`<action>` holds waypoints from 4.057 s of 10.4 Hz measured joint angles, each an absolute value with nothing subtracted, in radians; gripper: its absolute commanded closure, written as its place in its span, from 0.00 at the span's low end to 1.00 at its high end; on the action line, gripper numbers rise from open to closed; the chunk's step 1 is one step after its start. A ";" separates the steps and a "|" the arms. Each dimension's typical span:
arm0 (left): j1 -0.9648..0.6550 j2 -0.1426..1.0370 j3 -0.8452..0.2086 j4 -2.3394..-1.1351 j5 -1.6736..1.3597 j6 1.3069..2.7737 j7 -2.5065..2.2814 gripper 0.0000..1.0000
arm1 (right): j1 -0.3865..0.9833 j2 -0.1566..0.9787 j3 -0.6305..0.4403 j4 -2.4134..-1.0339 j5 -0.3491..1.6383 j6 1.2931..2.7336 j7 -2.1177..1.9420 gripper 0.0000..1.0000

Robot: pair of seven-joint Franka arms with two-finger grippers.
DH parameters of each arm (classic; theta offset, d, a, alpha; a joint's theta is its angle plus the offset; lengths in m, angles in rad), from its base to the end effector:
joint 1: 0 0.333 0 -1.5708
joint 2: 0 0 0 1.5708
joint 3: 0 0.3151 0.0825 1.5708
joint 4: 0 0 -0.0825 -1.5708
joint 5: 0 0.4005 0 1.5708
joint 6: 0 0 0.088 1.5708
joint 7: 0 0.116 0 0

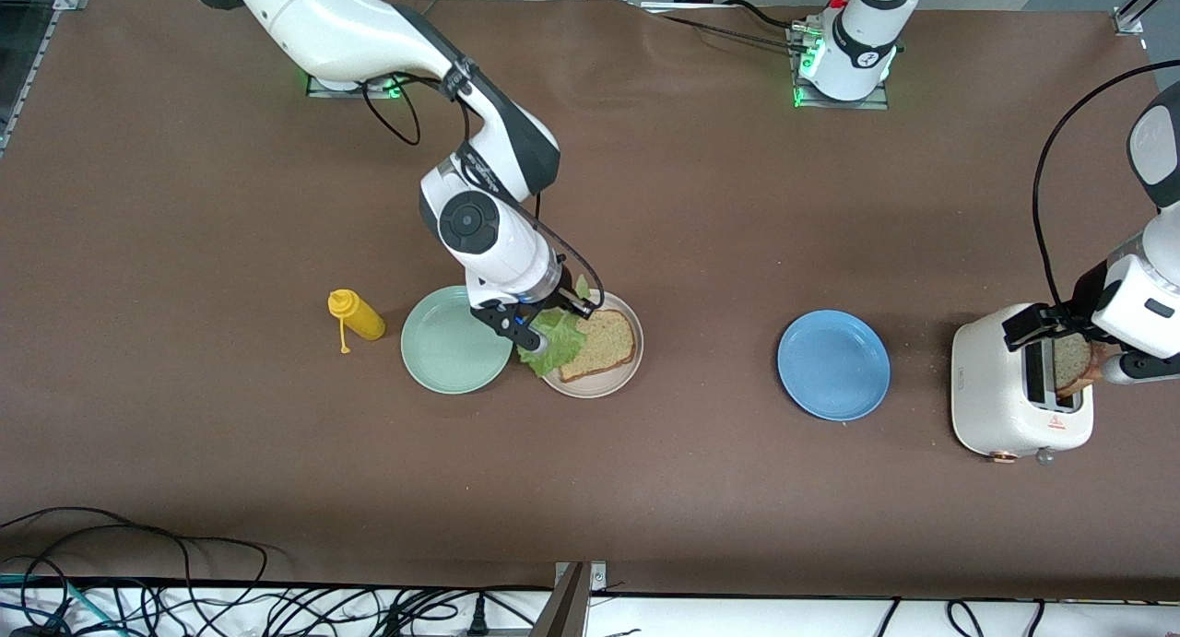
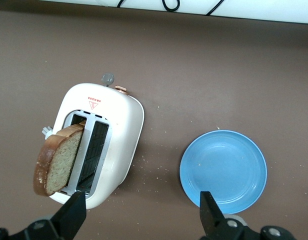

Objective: Make sandwich on beige plate with both arms
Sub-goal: 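Lay the lettuce on the bread with the right gripper while the left reaches the toaster, then withdraw the right gripper while the left gripper grasps the second bread slice, then grasp the yellow mustard bottle with the right gripper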

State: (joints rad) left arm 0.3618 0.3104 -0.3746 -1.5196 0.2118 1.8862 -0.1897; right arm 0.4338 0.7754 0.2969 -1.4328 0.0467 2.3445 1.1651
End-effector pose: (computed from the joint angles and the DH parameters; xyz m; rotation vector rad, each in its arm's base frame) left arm 0.6748 0.0372 0.4867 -3.0472 -0.2131 -0.1337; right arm 0.5902 0.4722 0.2443 -2.7546 0.7962 0.1369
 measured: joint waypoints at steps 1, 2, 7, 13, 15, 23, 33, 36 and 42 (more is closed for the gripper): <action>0.362 0.310 -0.375 -1.520 0.212 1.886 -0.189 0.00 | 0.451 0.804 0.297 -1.433 0.029 2.378 1.166 0.50; 0.364 0.310 -0.375 -1.520 0.212 1.886 -0.189 0.00 | 0.468 0.821 0.297 -1.432 0.022 2.400 1.169 0.01; 0.383 0.315 -0.373 -1.520 0.215 1.886 -0.160 0.00 | 0.471 0.798 0.281 -1.412 -0.082 2.391 1.163 0.00; 0.504 0.386 -0.362 -1.519 0.220 1.888 0.205 0.00 | 0.462 0.582 0.153 -1.402 -0.096 1.898 0.684 0.00; 0.551 0.420 -0.361 -1.520 0.220 1.888 0.309 0.00 | 0.460 0.526 0.072 -1.404 -0.096 1.738 0.480 0.00; 0.576 0.503 -0.337 -1.520 0.221 1.860 0.560 0.33 | 0.422 0.424 -0.359 -1.562 0.147 1.552 -0.518 0.00; 0.574 0.511 -0.343 -1.497 0.220 1.937 0.557 0.33 | 0.148 0.583 -0.397 -1.666 0.800 1.584 -1.724 0.00; 0.574 0.534 -0.343 -1.497 0.220 1.946 0.556 0.34 | 0.121 0.644 -0.397 -1.668 0.984 1.574 -1.953 0.00; 0.574 0.546 -0.343 -1.494 0.220 1.951 0.556 0.73 | 0.109 0.737 -0.370 -1.702 1.150 1.547 -2.217 0.00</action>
State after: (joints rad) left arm 0.5736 0.5462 -0.3427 -1.4939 0.2201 1.9506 0.5557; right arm 0.1089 0.7366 -0.3703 -1.7023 1.1497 1.5474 -2.2170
